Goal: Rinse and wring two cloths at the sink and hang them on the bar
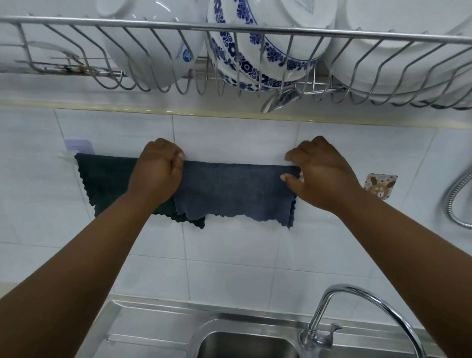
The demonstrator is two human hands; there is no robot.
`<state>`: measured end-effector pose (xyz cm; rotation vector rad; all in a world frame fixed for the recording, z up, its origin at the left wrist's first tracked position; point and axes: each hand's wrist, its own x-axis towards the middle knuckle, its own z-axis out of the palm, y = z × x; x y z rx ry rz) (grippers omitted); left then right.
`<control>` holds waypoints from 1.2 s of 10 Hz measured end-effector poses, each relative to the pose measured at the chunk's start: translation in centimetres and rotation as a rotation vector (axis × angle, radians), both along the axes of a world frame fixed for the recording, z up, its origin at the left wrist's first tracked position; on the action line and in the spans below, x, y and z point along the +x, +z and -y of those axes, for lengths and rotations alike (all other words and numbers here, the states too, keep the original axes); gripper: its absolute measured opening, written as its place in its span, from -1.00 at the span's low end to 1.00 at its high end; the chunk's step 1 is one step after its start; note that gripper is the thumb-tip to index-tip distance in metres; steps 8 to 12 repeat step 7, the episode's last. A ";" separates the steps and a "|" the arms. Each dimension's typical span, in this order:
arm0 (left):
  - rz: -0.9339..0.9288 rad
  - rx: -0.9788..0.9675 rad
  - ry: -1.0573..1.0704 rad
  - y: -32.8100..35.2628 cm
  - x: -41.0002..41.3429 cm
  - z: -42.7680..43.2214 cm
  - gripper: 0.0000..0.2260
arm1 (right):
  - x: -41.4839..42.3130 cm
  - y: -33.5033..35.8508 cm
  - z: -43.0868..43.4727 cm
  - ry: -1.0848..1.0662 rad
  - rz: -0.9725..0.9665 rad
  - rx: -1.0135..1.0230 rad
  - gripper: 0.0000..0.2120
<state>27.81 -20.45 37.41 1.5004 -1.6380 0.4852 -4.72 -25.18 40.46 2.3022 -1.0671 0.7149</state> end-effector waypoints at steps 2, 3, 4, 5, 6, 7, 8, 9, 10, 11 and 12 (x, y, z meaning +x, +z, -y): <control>0.063 0.052 -0.031 -1.5 0.1 -1.0 -0.72 | -0.6 -1.3 -0.2 -0.077 -0.062 0.022 -0.74; 0.093 0.064 -0.051 -1.4 0.3 -1.3 -0.72 | -1.2 -1.3 -0.1 -0.048 -0.017 0.046 -0.80; 0.112 0.106 -0.058 -1.1 0.5 -1.5 -0.72 | -1.4 -1.3 -0.5 0.005 0.015 0.113 -0.84; 0.141 0.172 -0.051 -0.9 0.5 -1.9 -0.70 | -1.5 -1.0 -1.1 0.074 0.164 0.276 -0.88; 0.142 0.243 -0.033 -0.3 -0.1 -2.8 -0.65 | -1.7 -0.7 -2.3 0.094 0.179 0.336 -0.81; 0.140 0.341 0.022 -0.3 -1.4 -3.6 -0.57 | -3.3 -1.3 -3.0 0.056 0.210 0.321 -0.60; 0.140 0.341 0.022 -0.3 -1.4 -3.6 -0.57 | -3.3 -1.3 -3.0 0.056 0.210 0.321 -0.60; 0.140 0.341 0.022 -0.3 -1.4 -3.6 -0.57 | -3.3 -1.3 -3.0 0.056 0.210 0.321 -0.60; 0.140 0.341 0.022 -0.3 -1.4 -3.6 -0.57 | -3.3 -1.3 -3.0 0.056 0.210 0.321 -0.60; 0.140 0.341 0.022 -0.3 -1.4 -3.6 -0.57 | -3.3 -1.3 -3.0 0.056 0.210 0.321 -0.60; 0.140 0.341 0.022 -0.3 -1.4 -3.6 -0.57 | -3.3 -1.3 -3.0 0.056 0.210 0.321 -0.60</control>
